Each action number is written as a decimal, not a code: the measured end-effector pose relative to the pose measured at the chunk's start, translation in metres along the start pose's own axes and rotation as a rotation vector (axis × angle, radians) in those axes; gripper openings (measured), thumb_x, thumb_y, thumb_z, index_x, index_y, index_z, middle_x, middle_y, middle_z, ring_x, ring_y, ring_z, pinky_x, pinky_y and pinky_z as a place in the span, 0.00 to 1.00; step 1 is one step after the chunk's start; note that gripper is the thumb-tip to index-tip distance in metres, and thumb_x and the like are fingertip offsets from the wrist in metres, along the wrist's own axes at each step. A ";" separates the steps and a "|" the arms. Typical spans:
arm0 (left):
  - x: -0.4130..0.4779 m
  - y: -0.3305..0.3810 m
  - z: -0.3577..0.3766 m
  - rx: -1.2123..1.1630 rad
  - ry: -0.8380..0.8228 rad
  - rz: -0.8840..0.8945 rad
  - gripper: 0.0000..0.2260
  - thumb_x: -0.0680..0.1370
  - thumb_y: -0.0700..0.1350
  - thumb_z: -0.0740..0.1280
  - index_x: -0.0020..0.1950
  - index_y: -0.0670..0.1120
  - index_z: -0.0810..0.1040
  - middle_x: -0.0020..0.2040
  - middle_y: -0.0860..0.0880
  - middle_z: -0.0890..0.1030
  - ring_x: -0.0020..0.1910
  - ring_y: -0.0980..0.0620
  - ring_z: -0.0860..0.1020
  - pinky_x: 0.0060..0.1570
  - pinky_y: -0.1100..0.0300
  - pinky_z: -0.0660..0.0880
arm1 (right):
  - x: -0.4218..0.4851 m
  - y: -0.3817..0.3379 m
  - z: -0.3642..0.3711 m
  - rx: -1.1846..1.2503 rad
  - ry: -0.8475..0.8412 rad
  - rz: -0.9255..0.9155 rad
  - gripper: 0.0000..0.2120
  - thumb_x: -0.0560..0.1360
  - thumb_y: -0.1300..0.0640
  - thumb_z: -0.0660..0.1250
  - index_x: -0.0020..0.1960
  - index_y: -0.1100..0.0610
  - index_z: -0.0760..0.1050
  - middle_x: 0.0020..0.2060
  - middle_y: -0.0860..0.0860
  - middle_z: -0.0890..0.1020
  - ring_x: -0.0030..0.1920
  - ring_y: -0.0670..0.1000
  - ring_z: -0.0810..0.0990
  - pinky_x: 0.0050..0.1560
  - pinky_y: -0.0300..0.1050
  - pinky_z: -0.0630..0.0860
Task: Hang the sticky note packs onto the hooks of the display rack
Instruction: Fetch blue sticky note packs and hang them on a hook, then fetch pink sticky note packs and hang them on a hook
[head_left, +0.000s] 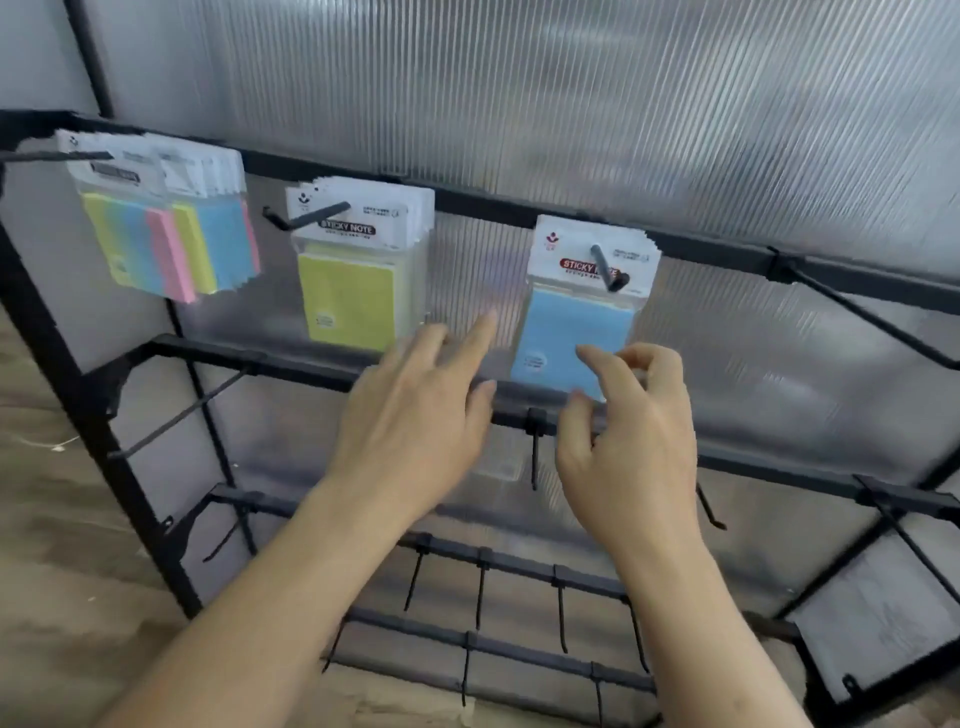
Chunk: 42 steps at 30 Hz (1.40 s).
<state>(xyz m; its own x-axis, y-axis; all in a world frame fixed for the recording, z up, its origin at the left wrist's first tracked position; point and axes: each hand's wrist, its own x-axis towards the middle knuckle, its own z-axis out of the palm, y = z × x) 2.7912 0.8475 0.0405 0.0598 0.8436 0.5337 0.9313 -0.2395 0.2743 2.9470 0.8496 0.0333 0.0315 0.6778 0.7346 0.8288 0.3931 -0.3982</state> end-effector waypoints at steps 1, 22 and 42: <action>-0.013 -0.007 0.000 0.038 -0.019 -0.036 0.25 0.80 0.52 0.60 0.78 0.51 0.62 0.65 0.44 0.74 0.62 0.42 0.73 0.54 0.47 0.74 | -0.009 -0.005 0.002 0.002 -0.053 -0.023 0.18 0.73 0.64 0.67 0.63 0.60 0.76 0.54 0.57 0.74 0.52 0.56 0.74 0.44 0.43 0.68; -0.271 -0.213 -0.098 0.331 -0.293 -1.057 0.27 0.82 0.59 0.50 0.80 0.56 0.49 0.79 0.47 0.57 0.78 0.45 0.51 0.75 0.39 0.48 | -0.118 -0.243 0.144 -0.158 -1.047 -0.373 0.27 0.80 0.41 0.51 0.77 0.47 0.50 0.78 0.55 0.44 0.74 0.67 0.35 0.72 0.67 0.46; -0.373 -0.456 -0.222 0.405 -0.161 -1.312 0.23 0.80 0.56 0.57 0.75 0.52 0.63 0.70 0.48 0.70 0.72 0.44 0.64 0.69 0.34 0.59 | -0.229 -0.557 0.316 0.048 -1.442 -0.866 0.27 0.81 0.41 0.48 0.77 0.48 0.51 0.78 0.52 0.47 0.75 0.63 0.35 0.73 0.65 0.41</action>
<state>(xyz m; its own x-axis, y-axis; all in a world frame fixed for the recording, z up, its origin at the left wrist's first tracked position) 2.2647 0.5355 -0.1054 -0.9188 0.3930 -0.0366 0.3743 0.8970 0.2353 2.3020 0.6720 -0.0863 -0.9164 0.2323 -0.3259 0.3097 0.9274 -0.2098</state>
